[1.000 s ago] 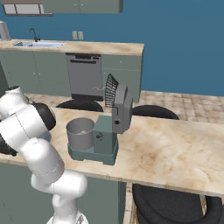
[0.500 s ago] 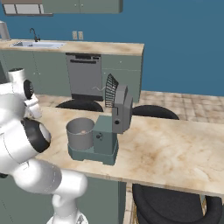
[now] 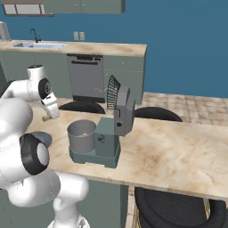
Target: Add butter and sugar cubes to the stand mixer bowl and then turn on the stand mixer to begin making frosting.
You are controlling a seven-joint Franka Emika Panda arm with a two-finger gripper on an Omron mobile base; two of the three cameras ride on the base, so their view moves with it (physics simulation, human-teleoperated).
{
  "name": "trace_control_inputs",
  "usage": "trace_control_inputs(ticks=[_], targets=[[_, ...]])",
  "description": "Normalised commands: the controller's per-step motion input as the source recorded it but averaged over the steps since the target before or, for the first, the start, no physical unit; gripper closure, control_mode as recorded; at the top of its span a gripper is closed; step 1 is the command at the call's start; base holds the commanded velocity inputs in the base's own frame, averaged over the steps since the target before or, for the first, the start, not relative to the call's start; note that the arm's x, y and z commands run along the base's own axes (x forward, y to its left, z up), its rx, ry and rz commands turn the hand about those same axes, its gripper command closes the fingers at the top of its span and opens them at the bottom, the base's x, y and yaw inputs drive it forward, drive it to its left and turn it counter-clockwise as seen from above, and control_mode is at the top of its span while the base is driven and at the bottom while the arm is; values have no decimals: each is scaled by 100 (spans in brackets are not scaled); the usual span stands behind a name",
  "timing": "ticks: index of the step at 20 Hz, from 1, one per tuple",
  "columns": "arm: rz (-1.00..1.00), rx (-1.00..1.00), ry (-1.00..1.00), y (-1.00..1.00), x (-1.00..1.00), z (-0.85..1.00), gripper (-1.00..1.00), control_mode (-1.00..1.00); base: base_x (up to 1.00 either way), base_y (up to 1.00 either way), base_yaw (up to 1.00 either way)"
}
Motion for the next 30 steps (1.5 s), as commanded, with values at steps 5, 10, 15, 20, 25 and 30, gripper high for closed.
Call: trace_control_inputs(ticks=[5,10,15,20,25,30], targets=[[-7,0,0,-76,28,0,100,-100,0,0,0],[-6,0,0,-62,23,0,100,-100,0,0,0],[-3,0,0,-41,9,-9,100,-100,0,0,0],[-2,0,0,-17,0,-35,100,-100,0,0,0],[-1,0,0,-13,13,-37,100,-100,0,0,0],[-2,0,0,-28,25,-29,100,-100,0,0,0]])
